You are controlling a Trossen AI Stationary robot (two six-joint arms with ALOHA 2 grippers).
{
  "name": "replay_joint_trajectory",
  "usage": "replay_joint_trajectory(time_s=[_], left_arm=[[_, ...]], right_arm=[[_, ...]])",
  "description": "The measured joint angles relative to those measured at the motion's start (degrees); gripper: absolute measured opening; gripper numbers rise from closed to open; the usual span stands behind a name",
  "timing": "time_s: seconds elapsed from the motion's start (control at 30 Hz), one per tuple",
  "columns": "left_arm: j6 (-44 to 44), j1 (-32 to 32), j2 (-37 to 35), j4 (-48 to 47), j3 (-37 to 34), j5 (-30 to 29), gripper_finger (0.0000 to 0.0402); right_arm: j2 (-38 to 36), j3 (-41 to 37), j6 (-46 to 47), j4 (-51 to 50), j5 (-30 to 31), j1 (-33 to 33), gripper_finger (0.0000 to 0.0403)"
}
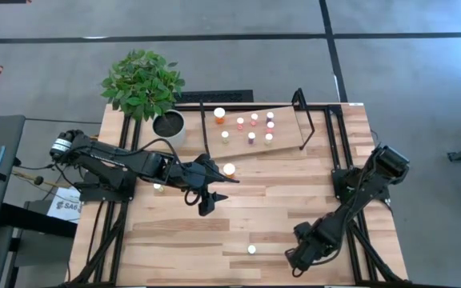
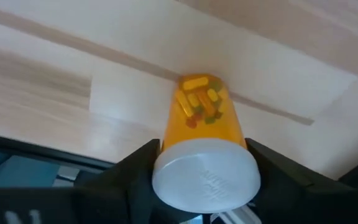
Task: Pick and place medicine bottles onto shelf by color
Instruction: Put the bottom orange pill bottle on the shelf
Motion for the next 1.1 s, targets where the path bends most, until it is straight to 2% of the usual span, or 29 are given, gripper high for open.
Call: replay_joint_trajectory(time_s=[0.17, 0.43, 0.8, 1.1], left_arm=[[-0.21, 0.0, 0.0, -0.08, 0.0, 0.0, 0.0267], [-0.25, 0.0, 0.0, -3.12, 0.0, 0.0, 0.0267], [-0.45, 0.0, 0.0, -8.6, 0.0, -1.52, 0.0267], [-0.49, 0.0, 0.0, -14.73, 0.0, -4.42, 0.0267]], right_arm=[[0.0, 0.0, 0.02, 2.87, -0.88, -0.98, 0.0205], [0.0, 3.14, -7.34, 1.1, -0.87, -6.54, 0.0251], [0.0, 7.38, -28.76, -9.7, -0.52, -20.45, 0.0227], [0.0, 13.11, -46.96, -21.81, 5.28, -34.22, 0.023]])
